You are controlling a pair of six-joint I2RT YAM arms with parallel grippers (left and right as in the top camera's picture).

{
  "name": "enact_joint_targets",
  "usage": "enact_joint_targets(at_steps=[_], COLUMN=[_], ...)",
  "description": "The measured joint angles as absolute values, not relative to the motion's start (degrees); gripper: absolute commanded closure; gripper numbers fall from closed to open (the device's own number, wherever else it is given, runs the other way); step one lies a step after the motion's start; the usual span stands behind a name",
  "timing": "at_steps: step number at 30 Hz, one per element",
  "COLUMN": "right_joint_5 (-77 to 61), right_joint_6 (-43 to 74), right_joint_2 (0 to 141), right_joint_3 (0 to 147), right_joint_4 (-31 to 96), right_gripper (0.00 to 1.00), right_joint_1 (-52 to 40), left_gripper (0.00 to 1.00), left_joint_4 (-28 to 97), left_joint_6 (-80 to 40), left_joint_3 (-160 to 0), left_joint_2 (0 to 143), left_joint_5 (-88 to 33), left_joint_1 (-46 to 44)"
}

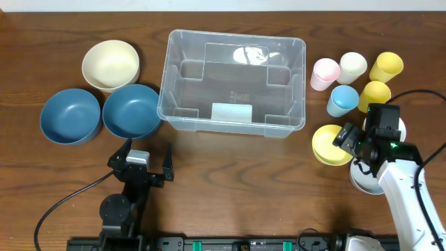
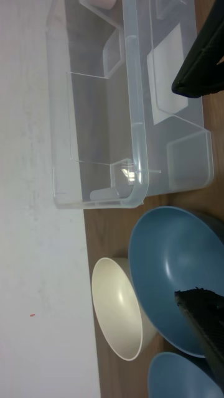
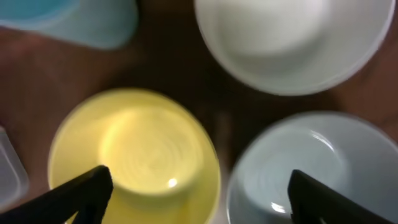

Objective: Pack container
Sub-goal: 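Move the right gripper to the yellow bowl and grasp its rim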

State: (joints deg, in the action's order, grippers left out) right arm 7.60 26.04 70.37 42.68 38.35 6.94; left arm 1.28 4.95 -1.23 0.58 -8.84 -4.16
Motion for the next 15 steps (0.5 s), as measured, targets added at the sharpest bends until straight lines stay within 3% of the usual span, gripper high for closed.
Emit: enact_joint_targets(at_steps=[11, 15], right_joint_5=[6.9, 5.7], right_joint_6=[21.3, 20.1], right_joint_2=[77.6, 82.4], right_joint_3=[42.6, 42.6], right_joint_4=[30.1, 27.7], right_gripper=[0.28, 0.44], right_joint_1=[7.0, 7.0], left_gripper=[0.02, 0.02], left_joint_4=[1.3, 1.3], left_joint_6=[5.0, 5.0], left_joint_3=[-1.2, -1.2], left_joint_2=[0.6, 0.6], left_joint_5=[-8.8, -8.8], left_joint_1=[-4.2, -4.2])
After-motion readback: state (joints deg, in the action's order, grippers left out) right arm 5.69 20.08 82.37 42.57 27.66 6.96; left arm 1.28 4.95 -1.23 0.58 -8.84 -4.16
